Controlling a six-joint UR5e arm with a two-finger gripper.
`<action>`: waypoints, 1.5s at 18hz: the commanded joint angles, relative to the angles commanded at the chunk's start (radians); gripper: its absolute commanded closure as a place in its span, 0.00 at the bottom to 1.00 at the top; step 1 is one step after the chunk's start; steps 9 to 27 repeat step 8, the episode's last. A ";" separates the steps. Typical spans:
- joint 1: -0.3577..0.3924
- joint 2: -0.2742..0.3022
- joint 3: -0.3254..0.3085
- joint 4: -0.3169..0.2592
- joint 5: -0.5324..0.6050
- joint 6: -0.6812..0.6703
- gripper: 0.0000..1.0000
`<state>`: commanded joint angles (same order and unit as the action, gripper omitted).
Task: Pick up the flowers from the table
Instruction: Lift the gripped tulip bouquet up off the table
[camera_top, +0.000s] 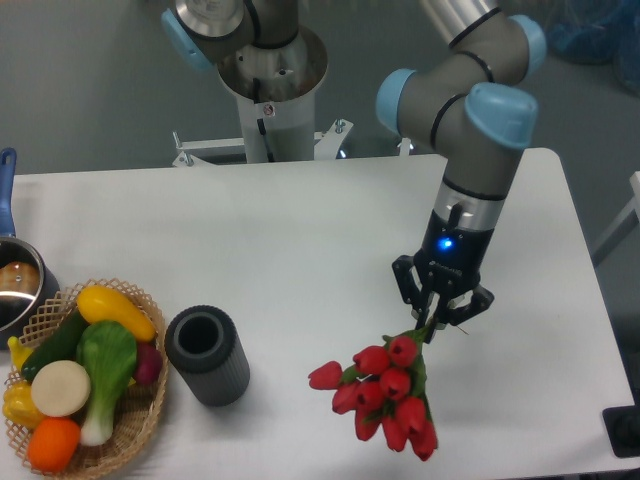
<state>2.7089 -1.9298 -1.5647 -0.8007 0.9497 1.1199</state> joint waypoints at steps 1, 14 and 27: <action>0.003 0.009 0.003 0.000 -0.015 -0.009 0.90; 0.008 0.028 0.005 0.000 -0.063 -0.034 0.90; 0.008 0.028 0.005 0.000 -0.063 -0.034 0.90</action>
